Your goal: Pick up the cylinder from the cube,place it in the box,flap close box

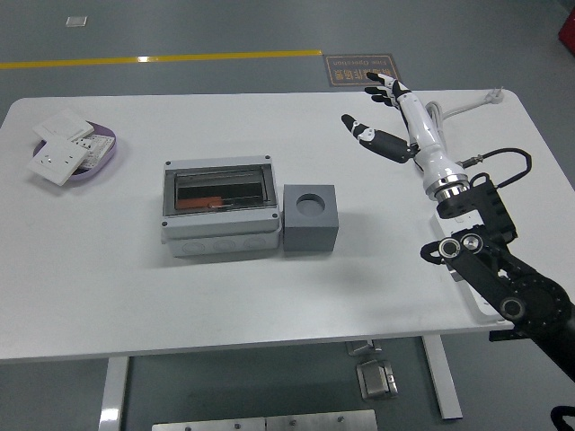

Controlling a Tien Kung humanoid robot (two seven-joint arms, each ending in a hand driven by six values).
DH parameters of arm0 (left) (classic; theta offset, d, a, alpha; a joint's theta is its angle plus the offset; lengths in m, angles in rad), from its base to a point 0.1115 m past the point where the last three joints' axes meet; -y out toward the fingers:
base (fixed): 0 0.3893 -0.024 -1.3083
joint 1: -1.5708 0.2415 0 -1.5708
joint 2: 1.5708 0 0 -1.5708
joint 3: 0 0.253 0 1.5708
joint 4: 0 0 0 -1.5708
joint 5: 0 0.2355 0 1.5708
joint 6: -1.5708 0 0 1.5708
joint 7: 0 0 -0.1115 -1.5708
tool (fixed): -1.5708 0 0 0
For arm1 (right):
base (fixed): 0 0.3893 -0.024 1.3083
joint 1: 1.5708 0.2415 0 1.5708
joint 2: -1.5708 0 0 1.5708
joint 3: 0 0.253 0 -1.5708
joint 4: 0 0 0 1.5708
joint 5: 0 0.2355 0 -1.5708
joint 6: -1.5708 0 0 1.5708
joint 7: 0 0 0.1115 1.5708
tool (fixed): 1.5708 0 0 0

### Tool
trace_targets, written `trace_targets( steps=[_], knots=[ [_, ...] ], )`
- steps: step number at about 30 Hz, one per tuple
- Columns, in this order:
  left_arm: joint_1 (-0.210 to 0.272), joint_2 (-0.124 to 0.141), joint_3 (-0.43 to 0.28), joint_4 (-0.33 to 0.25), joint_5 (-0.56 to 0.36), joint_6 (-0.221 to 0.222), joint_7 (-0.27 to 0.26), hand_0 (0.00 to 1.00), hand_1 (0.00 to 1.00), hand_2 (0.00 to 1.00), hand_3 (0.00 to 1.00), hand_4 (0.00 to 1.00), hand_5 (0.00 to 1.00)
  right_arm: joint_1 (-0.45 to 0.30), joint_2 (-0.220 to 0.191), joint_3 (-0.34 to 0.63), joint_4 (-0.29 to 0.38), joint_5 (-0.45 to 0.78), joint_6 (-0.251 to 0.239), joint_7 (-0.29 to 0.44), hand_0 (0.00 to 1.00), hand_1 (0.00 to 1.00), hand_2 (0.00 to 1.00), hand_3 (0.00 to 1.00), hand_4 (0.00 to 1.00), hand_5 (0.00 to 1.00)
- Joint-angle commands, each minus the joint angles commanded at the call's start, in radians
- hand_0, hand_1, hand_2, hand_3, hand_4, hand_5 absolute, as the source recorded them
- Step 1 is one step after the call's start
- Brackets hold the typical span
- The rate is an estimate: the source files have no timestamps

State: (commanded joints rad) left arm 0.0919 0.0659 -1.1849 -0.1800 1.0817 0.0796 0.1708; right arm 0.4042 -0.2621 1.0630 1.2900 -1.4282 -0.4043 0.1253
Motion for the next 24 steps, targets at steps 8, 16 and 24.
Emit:
trace_targets(
  steps=[8,16,24],
  knots=[
    [-0.007,-0.004,0.006,0.000,-0.004,-0.001,-0.004,0.576,0.596,0.548,0.577,0.579,0.322,-0.136,0.014,0.219,0.025,0.180,0.015,0.173,0.819,0.737,0.747,0.762,0.778,0.368],
    [-0.011,0.003,-0.002,0.000,0.004,0.002,0.008,0.575,0.596,0.547,0.577,0.579,0.322,-0.201,0.018,0.342,0.015,0.262,0.014,0.209,0.779,0.699,0.684,0.659,0.791,0.340],
    [-0.024,0.021,-0.023,0.000,0.029,-0.003,0.009,0.575,0.596,0.549,0.580,0.581,0.320,-0.178,0.024,0.334,0.020,0.255,0.011,0.210,0.766,0.689,0.665,0.634,0.782,0.255]
  ],
)
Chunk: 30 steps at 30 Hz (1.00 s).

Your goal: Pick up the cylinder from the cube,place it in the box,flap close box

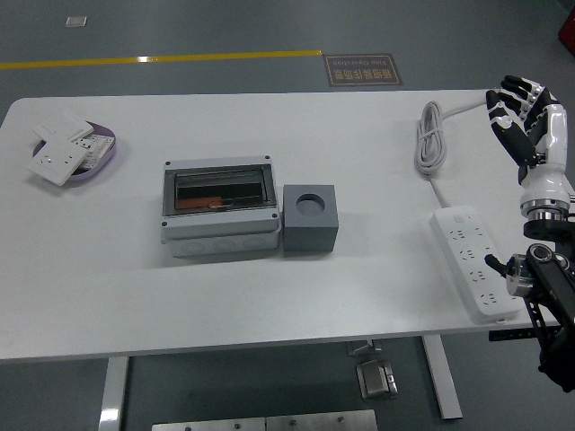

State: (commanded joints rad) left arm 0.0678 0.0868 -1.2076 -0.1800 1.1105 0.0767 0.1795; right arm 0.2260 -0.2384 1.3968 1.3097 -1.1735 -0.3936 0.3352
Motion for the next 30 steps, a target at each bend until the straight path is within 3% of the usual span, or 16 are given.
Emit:
trace_targets(
  steps=[15,28,30],
  knots=[
    [0.001,0.015,-0.023,0.000,0.028,-0.007,0.004,0.575,0.596,0.549,0.579,0.583,0.320,-0.003,0.007,-0.027,-0.001,0.005,0.000,-0.002,0.758,0.682,0.658,0.628,0.785,0.259],
    [0.010,-0.005,-0.017,0.000,0.010,-0.003,0.002,0.574,0.596,0.549,0.577,0.583,0.319,0.018,0.007,-0.028,0.001,-0.003,0.005,0.001,0.752,0.679,0.653,0.626,0.794,0.264],
    [0.012,-0.009,-0.014,0.000,0.003,-0.002,0.001,0.574,0.596,0.551,0.577,0.584,0.320,0.018,0.011,-0.021,0.003,-0.004,0.008,0.004,0.752,0.677,0.653,0.624,0.786,0.221]
  ],
)
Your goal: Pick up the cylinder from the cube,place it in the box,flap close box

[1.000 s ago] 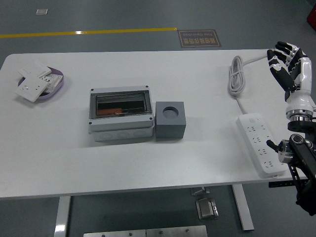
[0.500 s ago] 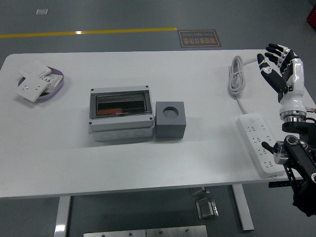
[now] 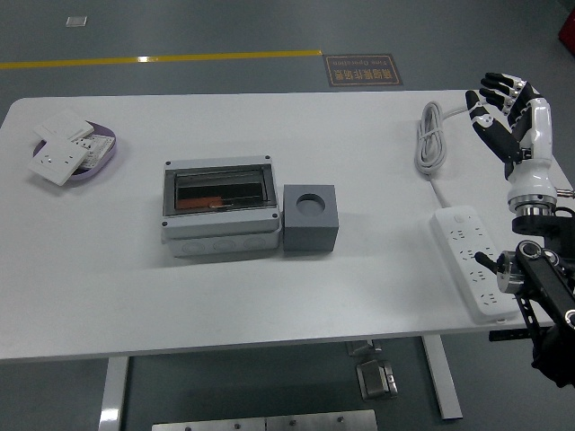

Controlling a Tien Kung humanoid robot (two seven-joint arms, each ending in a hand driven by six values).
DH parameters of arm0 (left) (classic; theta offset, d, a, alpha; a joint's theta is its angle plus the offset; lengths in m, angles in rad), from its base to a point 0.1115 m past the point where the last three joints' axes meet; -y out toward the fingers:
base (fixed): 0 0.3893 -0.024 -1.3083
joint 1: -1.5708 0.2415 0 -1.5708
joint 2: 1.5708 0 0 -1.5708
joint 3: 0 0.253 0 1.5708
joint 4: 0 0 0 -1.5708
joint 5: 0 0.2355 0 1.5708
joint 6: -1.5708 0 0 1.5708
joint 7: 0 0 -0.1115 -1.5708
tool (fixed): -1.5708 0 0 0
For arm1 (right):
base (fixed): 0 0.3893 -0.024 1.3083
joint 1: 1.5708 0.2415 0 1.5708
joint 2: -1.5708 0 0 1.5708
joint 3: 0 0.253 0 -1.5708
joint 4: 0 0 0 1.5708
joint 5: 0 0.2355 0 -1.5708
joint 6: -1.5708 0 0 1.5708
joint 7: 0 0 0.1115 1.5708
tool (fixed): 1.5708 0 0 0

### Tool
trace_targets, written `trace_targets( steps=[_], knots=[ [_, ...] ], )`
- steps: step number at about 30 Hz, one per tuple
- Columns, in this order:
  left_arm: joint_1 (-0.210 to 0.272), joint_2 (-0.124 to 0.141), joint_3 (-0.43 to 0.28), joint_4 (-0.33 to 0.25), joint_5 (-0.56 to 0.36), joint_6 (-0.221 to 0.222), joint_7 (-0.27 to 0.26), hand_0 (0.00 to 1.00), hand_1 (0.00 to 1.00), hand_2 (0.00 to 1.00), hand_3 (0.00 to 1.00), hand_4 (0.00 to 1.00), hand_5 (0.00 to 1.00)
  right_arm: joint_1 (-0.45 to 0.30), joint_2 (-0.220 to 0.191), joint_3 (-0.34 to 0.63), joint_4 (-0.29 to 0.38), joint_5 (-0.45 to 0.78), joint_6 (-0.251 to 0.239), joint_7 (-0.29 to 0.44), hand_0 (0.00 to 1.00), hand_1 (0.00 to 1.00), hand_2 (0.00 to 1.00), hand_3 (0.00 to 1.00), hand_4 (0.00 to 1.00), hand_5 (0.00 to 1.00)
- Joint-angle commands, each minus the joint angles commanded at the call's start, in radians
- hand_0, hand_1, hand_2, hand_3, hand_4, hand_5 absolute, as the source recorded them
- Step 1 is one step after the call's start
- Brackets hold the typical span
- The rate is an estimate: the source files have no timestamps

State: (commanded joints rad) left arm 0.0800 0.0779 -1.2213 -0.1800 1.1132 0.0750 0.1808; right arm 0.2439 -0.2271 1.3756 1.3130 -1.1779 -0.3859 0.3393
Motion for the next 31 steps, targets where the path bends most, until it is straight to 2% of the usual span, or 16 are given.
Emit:
trace_targets(
  steps=[6,31],
  knots=[
    [0.001,-0.006,0.004,0.000,-0.011,0.002,0.000,0.574,0.596,0.550,0.577,0.584,0.320,-0.003,0.009,0.025,0.006,0.000,0.006,0.005,0.751,0.677,0.653,0.627,0.786,0.217],
    [-0.007,0.008,-0.011,0.000,-0.020,0.007,-0.002,0.574,0.596,0.550,0.578,0.585,0.319,-0.015,0.027,0.059,0.006,0.000,0.017,-0.011,0.749,0.677,0.654,0.632,0.785,0.215]
  ],
)
